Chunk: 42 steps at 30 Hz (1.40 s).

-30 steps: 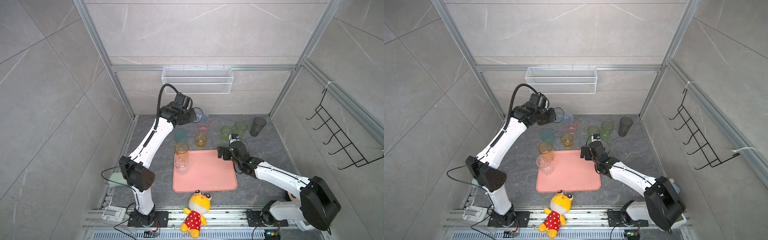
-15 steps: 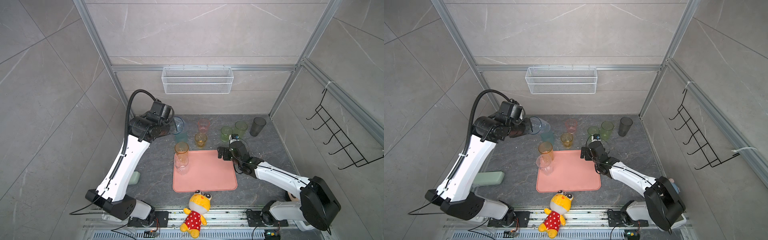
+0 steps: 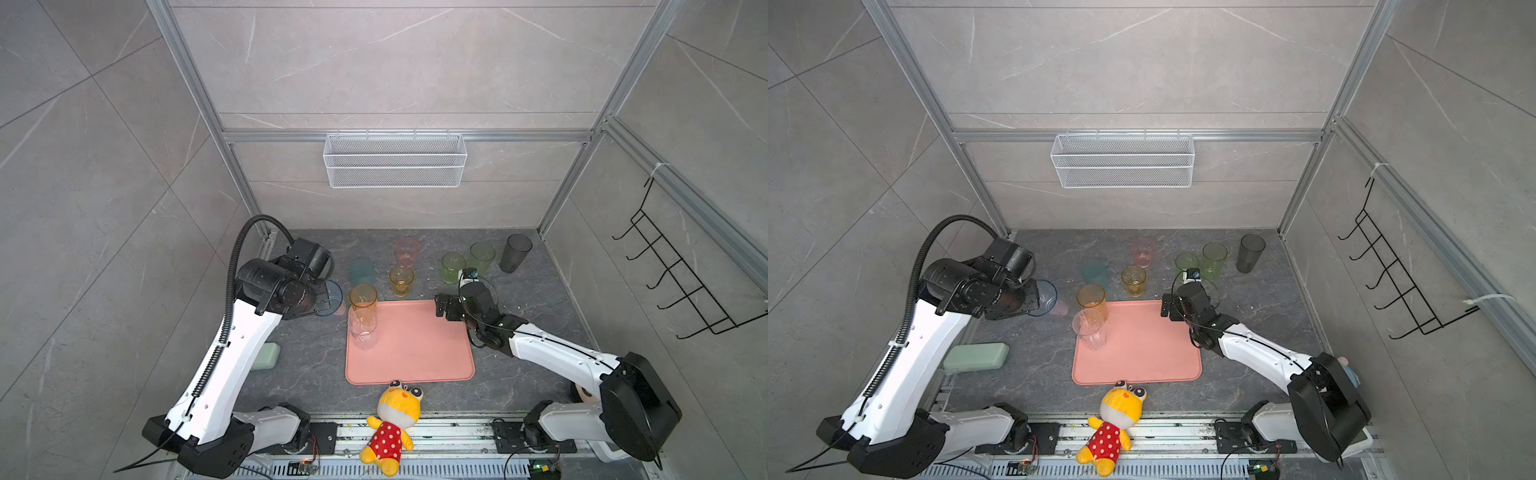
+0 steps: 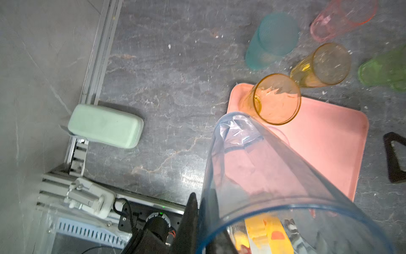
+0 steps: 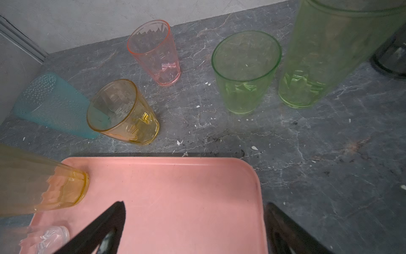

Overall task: Place the glasses into the tray
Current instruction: 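Carry the light blue glass over the tray edge nearest the robot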

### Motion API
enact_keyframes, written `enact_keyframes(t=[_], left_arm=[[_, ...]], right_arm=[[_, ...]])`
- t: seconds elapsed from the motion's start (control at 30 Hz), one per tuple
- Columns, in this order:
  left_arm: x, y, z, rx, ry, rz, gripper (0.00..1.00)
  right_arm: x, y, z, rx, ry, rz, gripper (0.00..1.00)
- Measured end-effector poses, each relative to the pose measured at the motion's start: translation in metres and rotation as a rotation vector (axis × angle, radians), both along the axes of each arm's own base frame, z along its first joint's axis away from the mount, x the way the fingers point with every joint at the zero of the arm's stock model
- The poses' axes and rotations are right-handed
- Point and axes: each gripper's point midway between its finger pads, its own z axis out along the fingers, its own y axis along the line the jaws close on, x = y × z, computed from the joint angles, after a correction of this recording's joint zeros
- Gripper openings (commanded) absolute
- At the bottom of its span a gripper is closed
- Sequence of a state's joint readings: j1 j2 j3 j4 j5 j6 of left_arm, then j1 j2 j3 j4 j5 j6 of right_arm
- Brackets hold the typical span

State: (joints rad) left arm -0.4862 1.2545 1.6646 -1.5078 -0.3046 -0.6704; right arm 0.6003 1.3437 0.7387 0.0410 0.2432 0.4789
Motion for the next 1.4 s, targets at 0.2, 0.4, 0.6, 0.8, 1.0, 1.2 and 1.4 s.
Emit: enact_keyframes(t=[0.2,0.4,0.6,0.8,1.0,1.2,1.4], left_arm=[[-0.021,0.005,-0.032,0.001,0.089,0.025,0.00],[-0.041,0.006,-0.056,-0.014,0.169,0.014,0.00],[-0.059,0.004,-0.078,-0.031,0.250,-0.001,0.00],[-0.079,-0.003,-0.101,-0.025,0.334,-0.056,0.00],[-0.087,-0.016,-0.114,-0.001,0.352,-0.120,0.00],[-0.084,-0.038,-0.124,0.021,0.344,-0.189,0.00],[-0.074,-0.054,-0.136,0.015,0.325,-0.218,0.00]], right_arm=[[0.000,0.000,0.000,0.000,0.001,0.000,0.99],[0.000,0.001,-0.001,0.001,0.003,0.003,0.99],[0.002,0.003,0.002,0.006,-0.001,0.006,0.99],[0.001,0.002,0.001,0.003,0.004,0.006,0.99],[0.001,0.002,0.001,0.003,0.004,0.006,0.99],[0.001,0.002,0.000,0.001,0.007,0.006,0.99],[0.002,0.003,0.000,0.000,0.008,0.007,0.99]])
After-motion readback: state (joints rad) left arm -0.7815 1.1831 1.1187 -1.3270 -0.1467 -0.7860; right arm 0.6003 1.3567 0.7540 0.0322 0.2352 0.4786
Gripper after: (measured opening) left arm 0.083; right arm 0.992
